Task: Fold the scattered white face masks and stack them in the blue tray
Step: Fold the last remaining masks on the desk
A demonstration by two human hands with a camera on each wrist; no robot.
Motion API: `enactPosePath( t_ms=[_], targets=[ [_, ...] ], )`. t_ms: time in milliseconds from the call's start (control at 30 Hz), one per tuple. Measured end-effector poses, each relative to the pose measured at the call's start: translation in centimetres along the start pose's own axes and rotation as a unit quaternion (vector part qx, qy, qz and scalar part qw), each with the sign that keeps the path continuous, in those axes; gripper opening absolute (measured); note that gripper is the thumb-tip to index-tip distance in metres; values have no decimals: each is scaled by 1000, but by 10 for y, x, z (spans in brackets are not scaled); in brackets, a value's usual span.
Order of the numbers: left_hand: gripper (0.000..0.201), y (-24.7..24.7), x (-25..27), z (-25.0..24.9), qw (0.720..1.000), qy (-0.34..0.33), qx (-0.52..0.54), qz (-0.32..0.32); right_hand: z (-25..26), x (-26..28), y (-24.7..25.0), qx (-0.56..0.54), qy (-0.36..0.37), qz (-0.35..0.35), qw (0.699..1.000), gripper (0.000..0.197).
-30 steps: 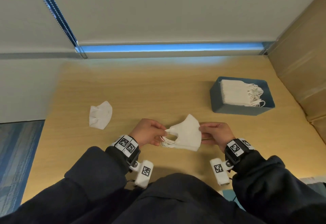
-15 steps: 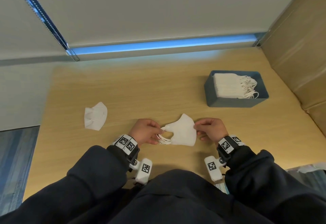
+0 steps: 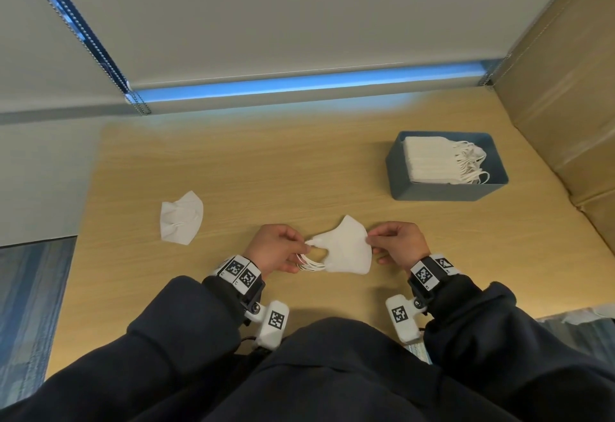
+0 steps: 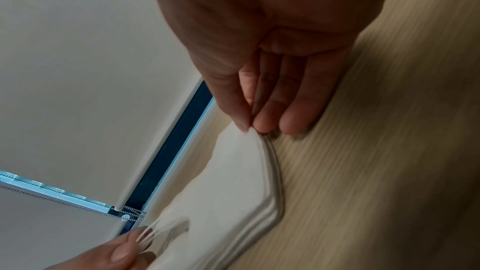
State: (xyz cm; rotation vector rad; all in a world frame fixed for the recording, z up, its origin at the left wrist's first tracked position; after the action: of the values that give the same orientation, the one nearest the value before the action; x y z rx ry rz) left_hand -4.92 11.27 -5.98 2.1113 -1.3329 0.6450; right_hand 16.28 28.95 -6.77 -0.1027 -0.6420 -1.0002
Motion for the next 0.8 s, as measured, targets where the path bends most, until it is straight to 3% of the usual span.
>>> enactPosePath(
  t_ms=[400,533,600,700,800],
  targets=[
    [28,4,-3,-2,999,-2,-35,-3,6,3,-2,33,2,-4,999,15],
    [29,12,-5,-7,988,-57,-127,-59,14,7,0,119,64,-48,990,19],
    [27,12,-5,-15,962,-125,-224,-90,21,10,-2,165,107,-46,979,18],
    [21,-9,-3,-32,918,-227,-323,-15,30,9,-17,212,141,27,967,17],
    [29,-35,-3,-41,816,-275,-505,56,31,6,-34,287,119,91,946,31]
  ],
)
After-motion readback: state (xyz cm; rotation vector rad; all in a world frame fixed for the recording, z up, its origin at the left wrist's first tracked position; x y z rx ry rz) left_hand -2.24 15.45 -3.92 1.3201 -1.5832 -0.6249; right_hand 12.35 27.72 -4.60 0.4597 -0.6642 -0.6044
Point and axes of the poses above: each hand's wrist, its own x-axis away from the middle knuckle, its own y-axis out of the back of the hand, z = x × y, the point moved 3 cm from there along -x, towards the middle knuckle, and after that the axes turned 9 degrees about -x, right-handed, at the moved point
